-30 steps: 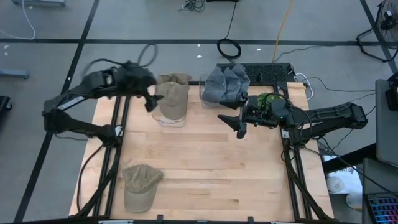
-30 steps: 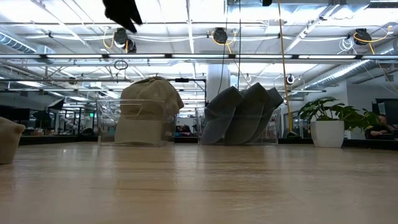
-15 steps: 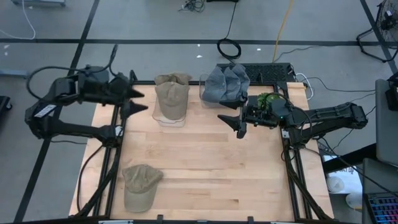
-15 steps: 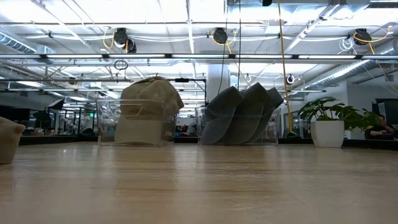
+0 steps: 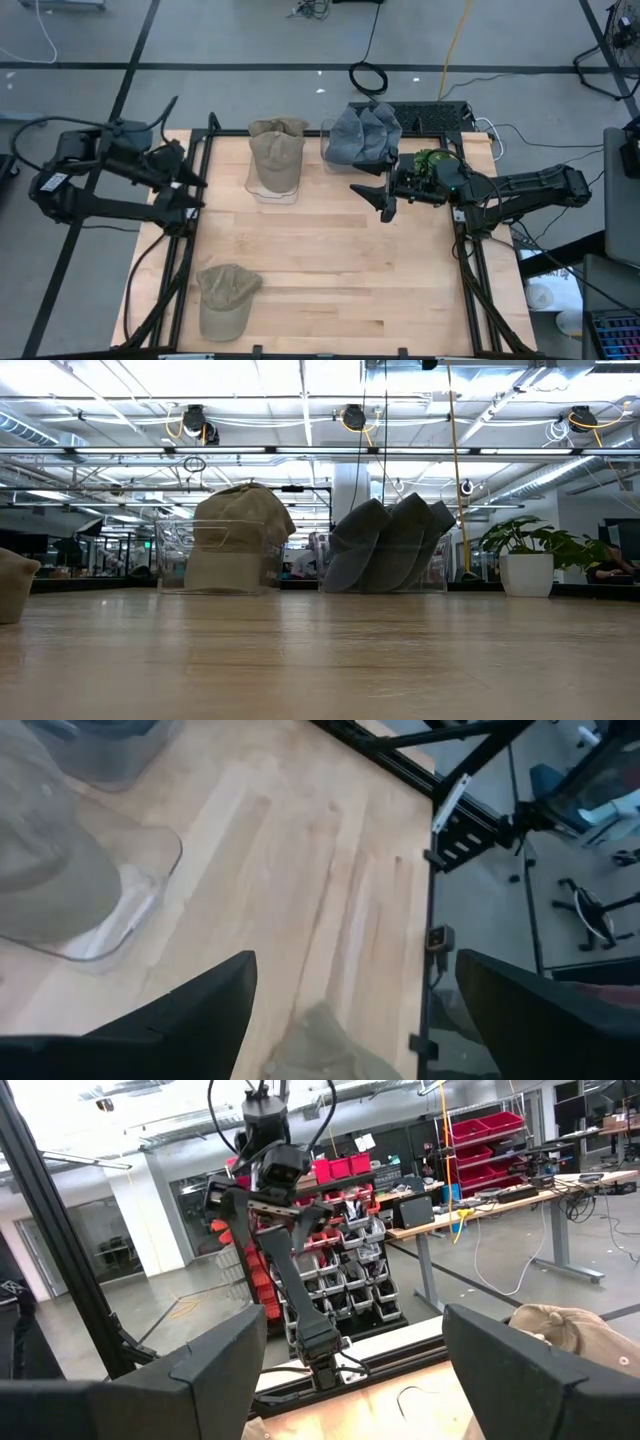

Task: Pick & Place hat
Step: Put the brown cap into the left transparent bin

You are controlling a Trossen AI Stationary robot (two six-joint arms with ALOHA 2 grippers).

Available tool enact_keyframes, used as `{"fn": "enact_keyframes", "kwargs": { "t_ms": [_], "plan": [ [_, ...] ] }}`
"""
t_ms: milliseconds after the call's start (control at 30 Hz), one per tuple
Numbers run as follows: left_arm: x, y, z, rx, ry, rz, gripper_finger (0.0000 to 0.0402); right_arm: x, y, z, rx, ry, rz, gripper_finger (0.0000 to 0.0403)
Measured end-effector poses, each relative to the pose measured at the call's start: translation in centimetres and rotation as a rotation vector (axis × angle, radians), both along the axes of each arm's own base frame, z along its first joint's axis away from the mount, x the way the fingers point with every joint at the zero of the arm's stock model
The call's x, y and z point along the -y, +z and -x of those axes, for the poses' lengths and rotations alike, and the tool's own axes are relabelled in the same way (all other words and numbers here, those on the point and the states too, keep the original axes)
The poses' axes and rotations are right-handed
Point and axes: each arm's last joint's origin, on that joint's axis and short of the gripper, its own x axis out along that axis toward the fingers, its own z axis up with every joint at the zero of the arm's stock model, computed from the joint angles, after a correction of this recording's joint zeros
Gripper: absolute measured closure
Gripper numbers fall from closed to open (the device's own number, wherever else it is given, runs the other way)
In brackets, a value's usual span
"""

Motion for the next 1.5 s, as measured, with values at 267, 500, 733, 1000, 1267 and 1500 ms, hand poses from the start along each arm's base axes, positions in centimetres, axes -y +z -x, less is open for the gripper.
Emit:
{"fn": "enact_keyframes", "kwargs": {
  "t_ms": [267,500,733,1000,1267,1500],
  "plan": [
    [0.8,-0.1,1.8,-0.021,0.000,0.102,0.0050,0.0,0.0,0.0,0.005,0.001,-0.004,0.0115],
    [1.3,-0.2,1.4,-0.074,-0.011,0.212,0.0050,-0.3,0.1,0.0,0.017,0.021,-0.027,0.0115],
    [1.9,0.3,-1.1,-0.055,0.006,0.268,0.0050,-0.6,0.1,0.0,0.017,0.037,-0.029,0.0115],
    [3.5,-1.1,-5.8,-0.263,0.068,0.354,0.0050,-1.6,0.1,0.1,0.016,0.077,-0.025,0.0115],
    [5.9,-4.3,-10.2,-0.600,0.143,0.373,0.0050,-2.2,0.1,0.2,0.013,0.100,-0.004,0.0115],
    [9.0,-7.1,-12.9,-0.814,0.124,0.322,0.0050,-2.7,0.1,0.3,0.008,0.116,0.037,0.0115]
  ]
}}
